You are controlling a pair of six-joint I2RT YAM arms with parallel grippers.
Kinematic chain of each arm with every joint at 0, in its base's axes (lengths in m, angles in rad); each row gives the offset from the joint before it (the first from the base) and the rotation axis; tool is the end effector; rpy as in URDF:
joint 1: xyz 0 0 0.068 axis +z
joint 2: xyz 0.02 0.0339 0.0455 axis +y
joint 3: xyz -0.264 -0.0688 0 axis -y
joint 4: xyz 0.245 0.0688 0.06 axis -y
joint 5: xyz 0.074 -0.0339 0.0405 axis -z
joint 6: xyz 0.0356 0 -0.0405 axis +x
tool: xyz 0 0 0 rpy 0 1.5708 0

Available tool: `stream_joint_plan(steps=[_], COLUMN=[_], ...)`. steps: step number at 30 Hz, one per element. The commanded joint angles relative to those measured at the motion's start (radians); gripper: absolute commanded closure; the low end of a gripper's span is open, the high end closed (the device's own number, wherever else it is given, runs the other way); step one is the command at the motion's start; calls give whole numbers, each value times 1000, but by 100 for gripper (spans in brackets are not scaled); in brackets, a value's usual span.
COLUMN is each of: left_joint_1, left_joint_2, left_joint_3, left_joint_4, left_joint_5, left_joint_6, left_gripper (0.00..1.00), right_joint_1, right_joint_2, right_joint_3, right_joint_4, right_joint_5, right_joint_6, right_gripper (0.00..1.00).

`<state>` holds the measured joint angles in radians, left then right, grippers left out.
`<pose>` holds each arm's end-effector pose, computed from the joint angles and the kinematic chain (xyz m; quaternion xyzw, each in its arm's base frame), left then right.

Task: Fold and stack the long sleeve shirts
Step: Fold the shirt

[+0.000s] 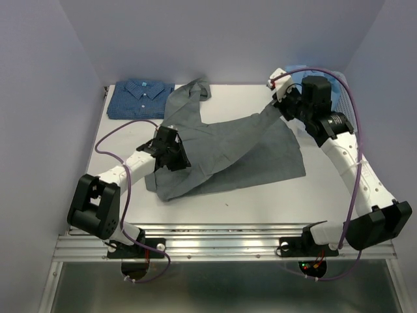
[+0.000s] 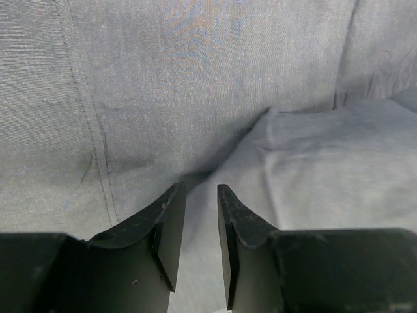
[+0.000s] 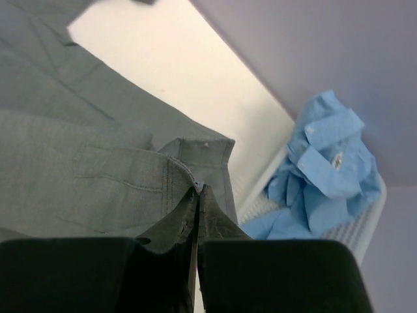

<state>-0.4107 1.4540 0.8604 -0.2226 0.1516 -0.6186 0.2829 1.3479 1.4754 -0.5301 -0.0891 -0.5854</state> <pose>0.2735 -0.1250 0.2088 -0.0684 0.9249 -0.2421 0.2851 0.2850 0.0862 0.4187 -0.3728 0.7457 -0.0463 0.5502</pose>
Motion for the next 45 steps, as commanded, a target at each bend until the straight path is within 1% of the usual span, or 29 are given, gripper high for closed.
stream_joint_plan(steps=[1, 3, 4, 6, 7, 12, 16, 18, 21, 25, 30, 35, 37, 42, 44, 45], left_joint_1=[3, 3, 3, 3, 3, 3, -11, -39, -66, -68, -68, -68, -68, -66, -63, -62], left_joint_2=[-57, -67, -72, -101, -124, -194, -224, -233, -241, -234, -212, -175, -162, -161, -149, -133], left_joint_3=[29, 29, 29, 20, 16, -30, -86, -121, -165, -198, -196, -185, -190, -218, -215, -212], left_joint_4=[-7, -24, -32, -50, -60, -77, -54, -40, -21, -15, -33, -72, -89, -73, -75, -77], left_joint_5=[-18, -26, -30, -44, -49, -11, 66, 92, 106, 103, 48, 2, -27, -43, -49, -53], left_joint_6=[-6, -10, -12, -16, -20, -33, -58, -72, -92, -101, -93, -76, -79, -76, -73, -72], left_gripper=[62, 62, 62, 61, 60, 58, 58, 58, 58, 58, 59, 59, 60, 59, 59, 59], right_joint_1=[2, 2, 2, 2, 2, 2, 2, 2, 2, 2, 2, 2, 2, 2, 2, 2], right_joint_2=[-75, -99, -105, -118, -116, -110, -136, -154, -171, -173, -150, -102, -67, 8, 46, 60], right_joint_3=[-121, -188, -188, -256, -289, -334, -348, -348, -339, -319, -339, -356, -352, -351, -365, -366], right_joint_4=[71, 93, 93, 117, 127, 124, 124, 122, 105, 71, 50, 2, -22, -99, -103, -105], right_joint_5=[-273, -290, -272, -183, -108, 50, 69, 84, 121, 132, 108, 121, 153, 198, 225, 267], right_joint_6=[-117, -99, -90, -85, -85, -54, -51, -47, -48, -27, 4, -5, 8, 15, 19, 31], right_gripper=[99, 99, 99, 99, 99, 99, 99, 99, 99, 99, 99, 99, 99, 99, 97, 80])
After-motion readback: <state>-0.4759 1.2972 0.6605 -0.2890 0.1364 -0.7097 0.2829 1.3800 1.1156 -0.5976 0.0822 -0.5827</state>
